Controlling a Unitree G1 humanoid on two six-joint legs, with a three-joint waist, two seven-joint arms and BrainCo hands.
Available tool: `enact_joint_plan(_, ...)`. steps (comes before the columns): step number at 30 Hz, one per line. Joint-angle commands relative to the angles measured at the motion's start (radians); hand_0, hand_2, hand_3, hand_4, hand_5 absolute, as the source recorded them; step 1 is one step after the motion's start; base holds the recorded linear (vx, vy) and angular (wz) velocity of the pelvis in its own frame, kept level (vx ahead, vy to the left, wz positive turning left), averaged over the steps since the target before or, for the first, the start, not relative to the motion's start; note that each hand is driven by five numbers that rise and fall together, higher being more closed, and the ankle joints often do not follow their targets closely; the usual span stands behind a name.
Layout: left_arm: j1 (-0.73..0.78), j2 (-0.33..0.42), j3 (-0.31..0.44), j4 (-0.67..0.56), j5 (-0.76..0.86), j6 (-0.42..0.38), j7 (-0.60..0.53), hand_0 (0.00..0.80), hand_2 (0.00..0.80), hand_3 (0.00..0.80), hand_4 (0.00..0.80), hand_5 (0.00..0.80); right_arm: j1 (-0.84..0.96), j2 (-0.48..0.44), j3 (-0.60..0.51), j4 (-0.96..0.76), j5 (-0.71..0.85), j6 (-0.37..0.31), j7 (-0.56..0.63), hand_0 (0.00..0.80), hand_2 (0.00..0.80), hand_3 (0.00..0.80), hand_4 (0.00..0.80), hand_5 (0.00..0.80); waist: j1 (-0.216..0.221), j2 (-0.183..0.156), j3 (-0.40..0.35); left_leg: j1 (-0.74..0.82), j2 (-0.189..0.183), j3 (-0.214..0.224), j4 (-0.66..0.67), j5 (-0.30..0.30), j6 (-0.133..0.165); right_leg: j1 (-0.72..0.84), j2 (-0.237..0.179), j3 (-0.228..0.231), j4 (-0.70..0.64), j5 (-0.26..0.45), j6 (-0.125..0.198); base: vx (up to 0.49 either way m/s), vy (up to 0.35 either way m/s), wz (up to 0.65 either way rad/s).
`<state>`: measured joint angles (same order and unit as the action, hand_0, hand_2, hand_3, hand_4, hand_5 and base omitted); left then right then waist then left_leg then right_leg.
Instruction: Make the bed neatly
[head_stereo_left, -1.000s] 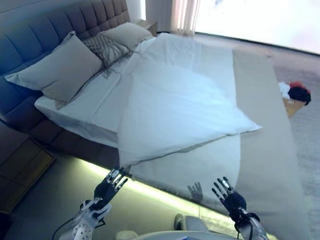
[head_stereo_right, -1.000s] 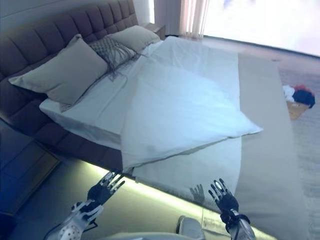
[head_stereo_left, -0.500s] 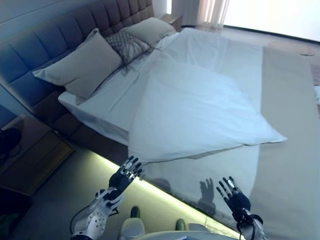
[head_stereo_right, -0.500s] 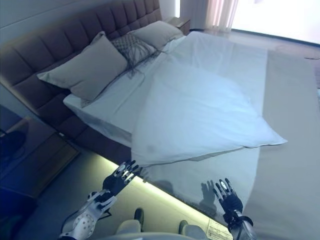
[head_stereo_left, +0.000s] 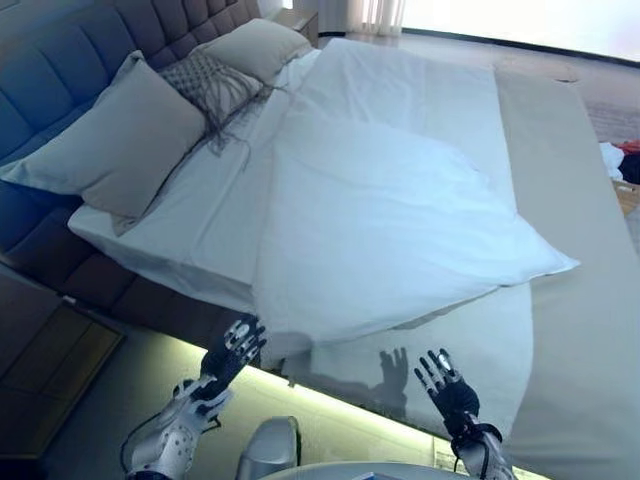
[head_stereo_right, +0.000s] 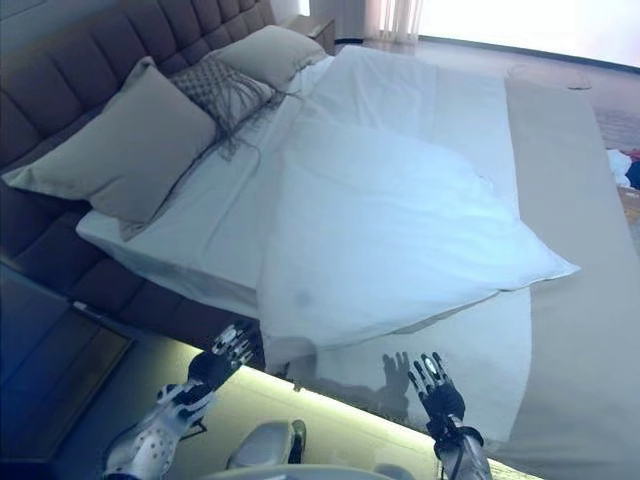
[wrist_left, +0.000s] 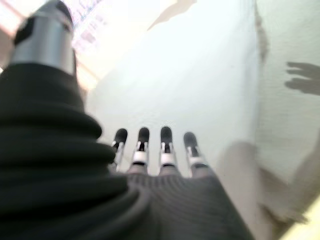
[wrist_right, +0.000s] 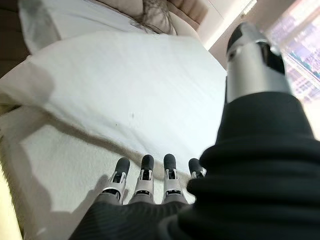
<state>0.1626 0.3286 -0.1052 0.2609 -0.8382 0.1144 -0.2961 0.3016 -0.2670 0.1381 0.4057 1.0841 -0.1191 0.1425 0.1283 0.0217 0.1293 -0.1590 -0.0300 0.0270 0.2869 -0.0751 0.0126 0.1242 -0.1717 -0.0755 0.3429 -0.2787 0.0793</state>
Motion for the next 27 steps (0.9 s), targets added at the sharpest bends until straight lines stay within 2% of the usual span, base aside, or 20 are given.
enact_joint_plan(1, 0.035, 0.049, -0.006, -0.054, 0.013, -0.058, 0.018, 0.0, 0.0, 0.0, 0.0, 0.0, 0.008, 0.011, 0.01, -0.063, 0.002, -0.064, 0.024, 0.0, 0.0, 0.0, 0.0, 0.0, 0.018, -0.036, -0.096, -0.077, -0.018, -0.028, -0.175, 0.202, 0.008, 0.051, -0.075, -0.033, 0.072, 0.328, 0.082, 0.312, 0.134, -0.22)
enact_joint_plan(5, 0.017, 0.054, -0.008, -0.037, 0.016, -0.066, 0.032, 0.0, 0.0, 0.0, 0.0, 0.0, -0.028, 0.023, 0.012, -0.037, -0.007, -0.081, 0.019, 0.0, 0.0, 0.0, 0.0, 0.0, 0.032, -0.038, -0.122, -0.063, -0.054, -0.033, -0.182, 0.177, 0.044, 0.052, -0.076, -0.034, 0.128, 0.375, 0.078, 0.242, 0.118, 0.04)
enact_joint_plan(8, 0.025, 0.052, -0.008, -0.031, 0.016, -0.066, 0.044, 0.0, 0.0, 0.0, 0.0, 0.0, -0.04, 0.032, 0.012, -0.06, 0.002, -0.092, -0.012, 0.0, 0.0, 0.0, 0.0, 0.0, 0.033, -0.02, -0.126, -0.026, -0.079, -0.064, -0.182, 0.149, 0.076, -0.028, -0.059, -0.026, 0.312, 0.432, 0.08, 0.175, 0.154, 0.04)
enact_joint_plan(9, 0.033, 0.05, 0.0, -0.029, 0.015, -0.067, 0.041, 0.0, 0.0, 0.0, 0.0, 0.0, -0.039, 0.034, 0.015, -0.069, 0.004, -0.091, -0.019, 0.0, 0.0, 0.0, 0.0, 0.0, 0.028, -0.01, -0.122, -0.006, -0.076, -0.065, -0.178, 0.137, 0.081, -0.081, -0.057, -0.031, 0.371, 0.434, 0.07, 0.158, 0.131, 0.16)
enact_joint_plan(10, 0.04, 0.049, 0.008, -0.031, 0.012, -0.066, 0.042, 0.0, 0.0, 0.0, 0.0, 0.0, -0.037, 0.036, 0.016, -0.075, 0.004, -0.088, -0.026, 0.0, 0.0, 0.0, 0.0, 0.0, 0.025, -0.007, -0.117, 0.008, -0.075, -0.061, -0.175, 0.13, 0.082, -0.111, -0.062, -0.045, 0.364, 0.42, 0.058, 0.14, 0.066, 0.27)
enact_joint_plan(13, 0.046, 0.055, 0.028, -0.04, -0.004, -0.064, 0.037, 0.0, 0.0, 0.0, 0.0, 0.0, -0.034, 0.034, 0.017, -0.063, 0.007, -0.089, -0.017, 0.0, 0.0, 0.0, 0.0, 0.0, 0.008, -0.013, -0.098, 0.052, -0.073, -0.06, -0.188, 0.121, 0.068, -0.155, -0.062, -0.083, 0.204, 0.367, 0.033, 0.121, -0.084, 0.05)
enact_joint_plan(16, 0.035, 0.055, 0.039, -0.034, -0.004, -0.081, 0.047, 0.0, 0.0, 0.0, 0.0, 0.0, -0.062, 0.026, 0.004, -0.026, 0.024, -0.08, 0.008, 0.0, 0.0, 0.0, 0.0, 0.0, -0.018, -0.024, -0.08, 0.105, -0.06, -0.075, -0.206, 0.096, 0.047, -0.194, -0.043, -0.082, 0.007, 0.344, 0.027, 0.081, -0.206, -0.05)
enact_joint_plan(18, 0.027, 0.053, 0.047, -0.023, -0.002, -0.095, 0.053, 0.0, 0.0, 0.0, 0.0, 0.0, -0.093, 0.023, 0.003, -0.012, 0.026, -0.066, 0.001, 0.0, 0.0, 0.0, 0.0, 0.0, -0.022, -0.031, -0.072, 0.123, -0.045, -0.073, -0.21, 0.084, 0.032, -0.183, -0.036, -0.078, -0.073, 0.335, 0.032, 0.038, -0.236, 0.11)
enact_joint_plan(20, 0.02, 0.05, 0.057, -0.012, 0.006, -0.107, 0.059, 0.0, 0.0, 0.0, 0.0, 0.0, -0.117, 0.027, 0.005, 0.001, 0.029, -0.049, -0.013, 0.0, 0.0, 0.0, 0.0, 0.0, -0.02, -0.038, -0.07, 0.128, -0.029, -0.057, -0.204, 0.078, 0.019, -0.171, -0.035, -0.08, -0.104, 0.342, 0.045, 0.003, -0.22, -0.1)
enact_joint_plan(24, 0.013, 0.044, 0.091, -0.022, 0.0, -0.09, 0.057, 0.0, 0.0, 0.0, 0.0, 0.0, -0.113, 0.031, -0.001, 0.018, 0.0, -0.033, -0.026, 0.0, 0.0, 0.0, 0.0, 0.0, -0.012, -0.044, -0.074, 0.12, 0.022, -0.025, -0.188, 0.086, -0.016, -0.116, -0.009, -0.104, -0.182, 0.297, 0.06, 0.007, -0.179, -0.22)
enact_joint_plan(27, 0.002, 0.039, 0.101, -0.008, -0.004, -0.084, 0.056, 0.0, 0.0, 0.0, 0.0, 0.0, -0.121, 0.012, -0.01, 0.019, 0.018, -0.046, -0.069, 0.0, 0.0, 0.0, 0.0, 0.0, -0.01, -0.045, -0.067, 0.083, 0.05, -0.015, -0.131, 0.1, -0.039, -0.094, 0.005, -0.126, -0.196, 0.268, 0.045, -0.031, -0.121, 0.08)
